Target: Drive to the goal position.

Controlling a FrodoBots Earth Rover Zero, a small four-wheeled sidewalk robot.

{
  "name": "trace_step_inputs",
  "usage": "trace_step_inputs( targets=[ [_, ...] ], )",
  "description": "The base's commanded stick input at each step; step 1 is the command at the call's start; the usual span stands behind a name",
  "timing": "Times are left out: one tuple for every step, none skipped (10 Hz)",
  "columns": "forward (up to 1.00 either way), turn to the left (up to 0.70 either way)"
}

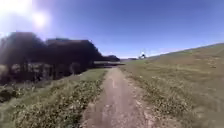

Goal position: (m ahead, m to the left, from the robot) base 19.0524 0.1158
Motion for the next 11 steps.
trace_step_inputs(
  targets=[
    [1.0, 0.0],
    [1.0, 0.0],
    [1.0, 0.0],
    [1.0, 0.0],
    [1.0, 0.0],
    [1.0, 0.0],
    [1.0, 0.0],
    [1.0, 0.0],
    [1.0, 0.0],
    [1.0, 0.0],
    [1.0, 0.0]
  ],
)
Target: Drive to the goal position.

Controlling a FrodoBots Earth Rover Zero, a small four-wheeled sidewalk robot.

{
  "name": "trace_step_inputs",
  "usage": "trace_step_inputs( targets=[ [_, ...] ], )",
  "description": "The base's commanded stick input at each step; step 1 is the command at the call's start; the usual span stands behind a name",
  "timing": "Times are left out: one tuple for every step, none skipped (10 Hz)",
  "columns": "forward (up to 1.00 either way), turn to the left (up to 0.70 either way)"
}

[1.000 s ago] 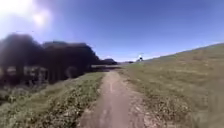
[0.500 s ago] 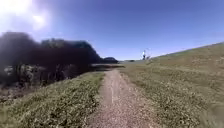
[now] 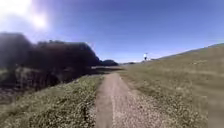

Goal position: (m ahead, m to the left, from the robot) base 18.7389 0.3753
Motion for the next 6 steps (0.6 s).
trace_step_inputs(
  targets=[
    [1.0, 0.0],
    [1.0, 0.0],
    [1.0, 0.0],
    [1.0, 0.0],
    [1.0, 0.0],
    [1.0, 0.0]
  ],
)
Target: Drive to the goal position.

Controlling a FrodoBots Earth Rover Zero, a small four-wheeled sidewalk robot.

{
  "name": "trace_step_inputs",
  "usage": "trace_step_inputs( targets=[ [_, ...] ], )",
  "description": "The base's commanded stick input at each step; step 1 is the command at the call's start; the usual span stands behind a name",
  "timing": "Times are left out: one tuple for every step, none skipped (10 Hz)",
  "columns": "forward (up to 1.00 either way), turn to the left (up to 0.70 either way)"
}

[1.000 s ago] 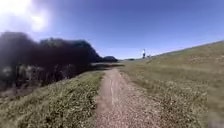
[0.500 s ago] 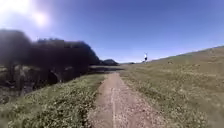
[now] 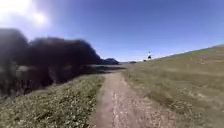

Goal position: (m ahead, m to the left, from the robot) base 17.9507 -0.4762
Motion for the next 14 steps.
trace_step_inputs(
  targets=[
    [1.0, 0.0],
    [1.0, 0.0],
    [1.0, 0.0],
    [1.0, 0.0],
    [1.0, 0.0],
    [1.0, 0.0],
    [1.0, 0.0],
    [1.0, -0.09],
    [1.0, -0.25],
    [1.0, -0.12],
    [1.0, -0.06],
    [1.0, 0.0],
    [1.0, 0.0],
    [1.0, 0.0]
  ],
)
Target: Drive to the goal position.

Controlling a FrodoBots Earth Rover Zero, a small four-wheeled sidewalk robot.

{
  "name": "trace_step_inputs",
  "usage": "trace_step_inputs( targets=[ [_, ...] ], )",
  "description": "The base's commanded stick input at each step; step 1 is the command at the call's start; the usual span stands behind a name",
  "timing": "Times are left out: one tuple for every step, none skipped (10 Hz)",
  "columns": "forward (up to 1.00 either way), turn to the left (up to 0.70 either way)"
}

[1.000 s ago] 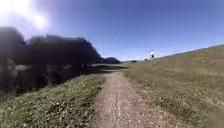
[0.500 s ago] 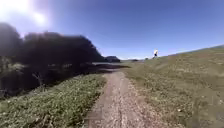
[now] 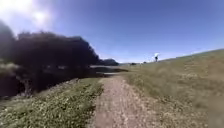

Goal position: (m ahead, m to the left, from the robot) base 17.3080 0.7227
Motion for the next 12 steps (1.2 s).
trace_step_inputs(
  targets=[
    [1.0, 0.0],
    [1.0, 0.0],
    [1.0, 0.0],
    [1.0, 0.0],
    [1.0, 0.0],
    [1.0, 0.0],
    [1.0, 0.0],
    [1.0, 0.0],
    [1.0, 0.0],
    [1.0, 0.0],
    [1.0, 0.0],
    [1.0, 0.0]
  ],
)
